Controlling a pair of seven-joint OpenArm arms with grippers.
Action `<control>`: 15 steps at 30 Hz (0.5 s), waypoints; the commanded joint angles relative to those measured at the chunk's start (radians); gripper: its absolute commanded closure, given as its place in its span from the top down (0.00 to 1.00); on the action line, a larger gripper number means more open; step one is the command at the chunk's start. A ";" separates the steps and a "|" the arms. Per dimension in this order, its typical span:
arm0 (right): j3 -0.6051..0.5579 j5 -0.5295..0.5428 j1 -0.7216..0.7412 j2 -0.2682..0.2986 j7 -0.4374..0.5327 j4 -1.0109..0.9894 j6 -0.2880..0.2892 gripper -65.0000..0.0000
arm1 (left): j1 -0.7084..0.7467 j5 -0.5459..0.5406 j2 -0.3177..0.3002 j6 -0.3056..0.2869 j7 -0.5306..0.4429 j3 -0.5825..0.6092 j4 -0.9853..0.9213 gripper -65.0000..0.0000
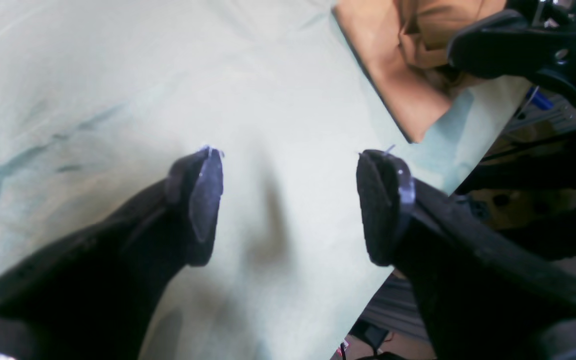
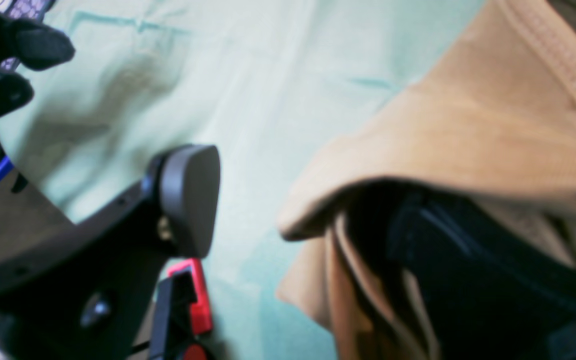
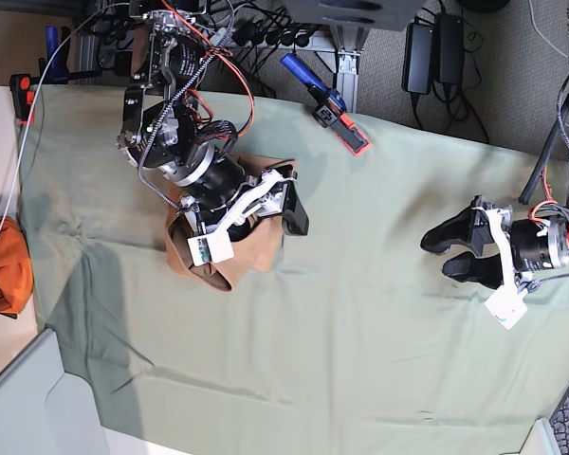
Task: Fold the T-shirt properly
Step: 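Grasp the folded bundle with the right gripper and fold it over again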
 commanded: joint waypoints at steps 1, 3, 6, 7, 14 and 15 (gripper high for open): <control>0.000 0.012 0.013 0.000 0.019 0.021 0.115 0.67 | -0.016 -0.022 -0.012 -0.009 -0.017 -0.007 0.018 0.69; 0.000 0.012 0.013 0.000 0.018 0.037 0.117 0.67 | -0.016 -0.024 -0.012 -0.009 -0.014 -0.007 0.018 0.69; -0.005 -0.011 0.013 0.000 0.007 0.084 0.133 0.67 | -0.016 -0.035 -0.012 -0.009 -0.006 -0.007 0.018 0.69; -0.011 -0.026 0.013 0.004 0.008 0.099 0.140 0.67 | -0.016 -0.039 -0.012 -0.009 -0.003 -0.007 0.018 0.69; -0.142 -0.144 0.013 0.055 0.020 0.130 0.146 0.67 | -0.014 -0.045 -0.014 -0.009 -0.002 -0.007 0.018 0.69; -0.167 -0.154 0.013 0.061 0.020 0.130 0.146 0.67 | -0.014 -0.045 -0.018 -0.009 -0.002 -0.007 0.018 0.69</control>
